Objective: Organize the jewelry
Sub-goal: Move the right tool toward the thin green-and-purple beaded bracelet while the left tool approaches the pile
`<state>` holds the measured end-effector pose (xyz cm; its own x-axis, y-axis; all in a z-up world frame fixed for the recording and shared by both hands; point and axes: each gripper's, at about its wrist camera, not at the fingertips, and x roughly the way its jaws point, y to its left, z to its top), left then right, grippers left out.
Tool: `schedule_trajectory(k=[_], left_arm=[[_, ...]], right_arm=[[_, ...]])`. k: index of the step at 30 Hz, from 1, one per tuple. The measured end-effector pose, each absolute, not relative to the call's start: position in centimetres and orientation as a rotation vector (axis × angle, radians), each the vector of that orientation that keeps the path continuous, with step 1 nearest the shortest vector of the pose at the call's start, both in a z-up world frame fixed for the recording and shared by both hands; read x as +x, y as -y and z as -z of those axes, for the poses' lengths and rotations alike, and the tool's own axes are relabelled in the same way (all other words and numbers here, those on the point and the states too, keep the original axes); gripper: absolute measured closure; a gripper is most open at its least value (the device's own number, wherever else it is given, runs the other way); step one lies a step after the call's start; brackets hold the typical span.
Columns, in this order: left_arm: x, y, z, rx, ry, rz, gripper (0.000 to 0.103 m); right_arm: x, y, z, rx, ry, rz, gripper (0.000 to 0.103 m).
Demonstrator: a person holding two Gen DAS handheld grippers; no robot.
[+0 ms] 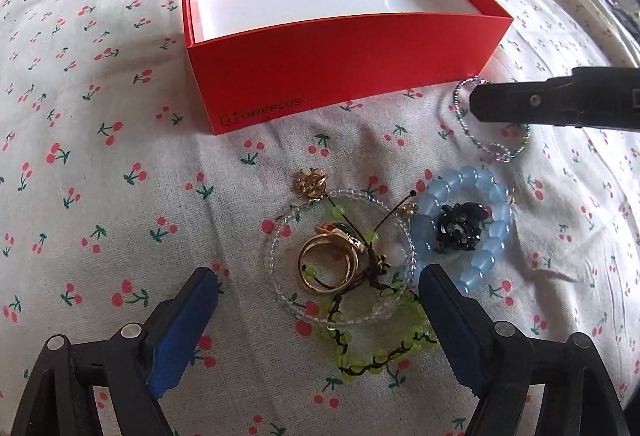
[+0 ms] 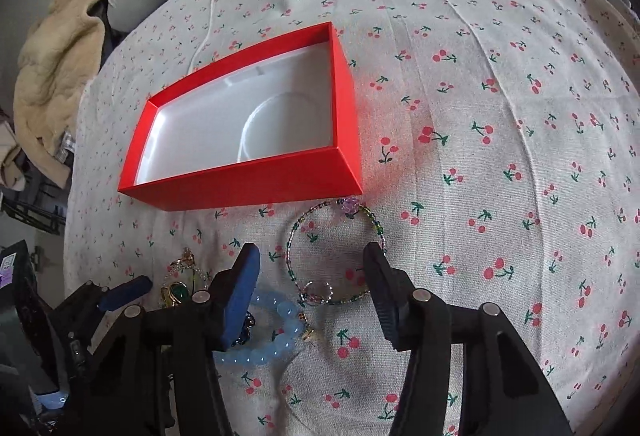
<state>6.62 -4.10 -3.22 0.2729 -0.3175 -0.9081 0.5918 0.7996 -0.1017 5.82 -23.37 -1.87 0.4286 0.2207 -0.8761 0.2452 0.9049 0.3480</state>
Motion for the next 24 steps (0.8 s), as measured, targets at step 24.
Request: schedule_trajectory(k=[24], left_arm=[[9.9,3.5,2.9,0.143,-1.165,0.475,0.032]], right_arm=[[6.2,24.2,1.2,0.413,-1.116,0.092,0.030]])
